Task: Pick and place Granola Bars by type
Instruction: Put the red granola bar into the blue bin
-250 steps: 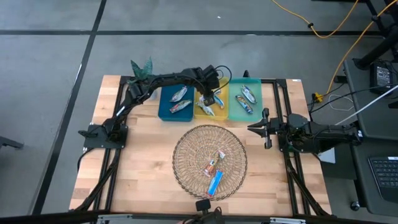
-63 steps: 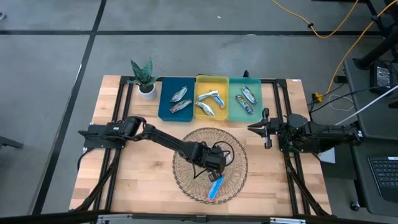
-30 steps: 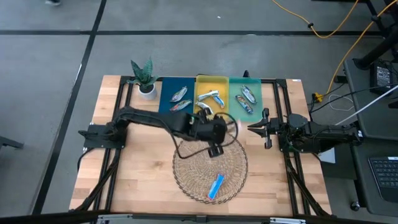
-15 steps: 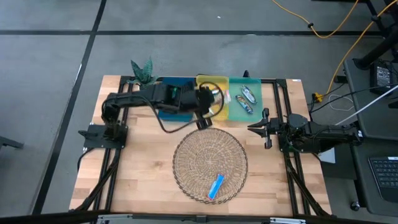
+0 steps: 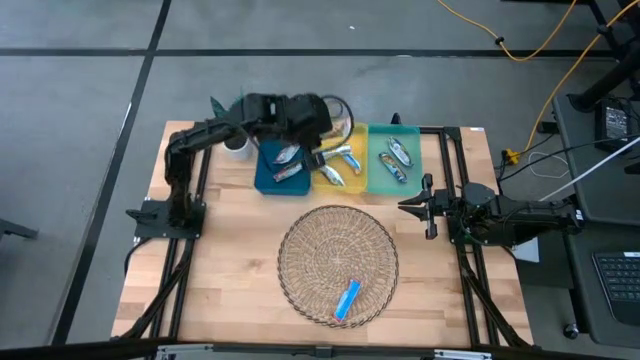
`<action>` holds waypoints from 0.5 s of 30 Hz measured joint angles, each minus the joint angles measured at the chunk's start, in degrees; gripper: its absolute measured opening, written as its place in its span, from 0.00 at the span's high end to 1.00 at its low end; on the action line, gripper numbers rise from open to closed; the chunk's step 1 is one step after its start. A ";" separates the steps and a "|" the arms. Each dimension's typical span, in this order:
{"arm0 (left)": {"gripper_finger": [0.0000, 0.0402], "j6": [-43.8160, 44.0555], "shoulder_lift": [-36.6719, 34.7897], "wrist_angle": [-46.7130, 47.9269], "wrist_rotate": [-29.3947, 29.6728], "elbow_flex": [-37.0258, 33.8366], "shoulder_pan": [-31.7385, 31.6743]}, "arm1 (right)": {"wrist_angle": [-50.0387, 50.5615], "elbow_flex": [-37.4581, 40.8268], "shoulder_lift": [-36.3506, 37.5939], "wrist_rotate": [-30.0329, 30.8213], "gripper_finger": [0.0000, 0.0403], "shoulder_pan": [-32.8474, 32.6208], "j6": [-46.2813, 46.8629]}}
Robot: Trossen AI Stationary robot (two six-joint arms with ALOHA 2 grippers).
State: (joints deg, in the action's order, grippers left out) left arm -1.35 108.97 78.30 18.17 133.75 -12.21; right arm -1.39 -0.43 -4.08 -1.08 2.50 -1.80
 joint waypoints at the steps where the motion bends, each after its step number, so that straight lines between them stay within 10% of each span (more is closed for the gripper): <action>1: 0.84 -1.13 -0.06 -0.04 -1.02 0.01 -1.40 | 0.00 0.00 0.00 -0.02 0.88 0.00 0.00; 15: 0.93 -10.21 -0.17 -0.92 -10.69 -3.07 -22.28 | 0.00 0.00 0.02 0.00 0.88 0.02 0.00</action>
State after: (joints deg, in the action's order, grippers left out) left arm -11.55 108.80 77.38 7.49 130.69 -34.49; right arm -1.39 -0.43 -4.05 -1.08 2.52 -1.81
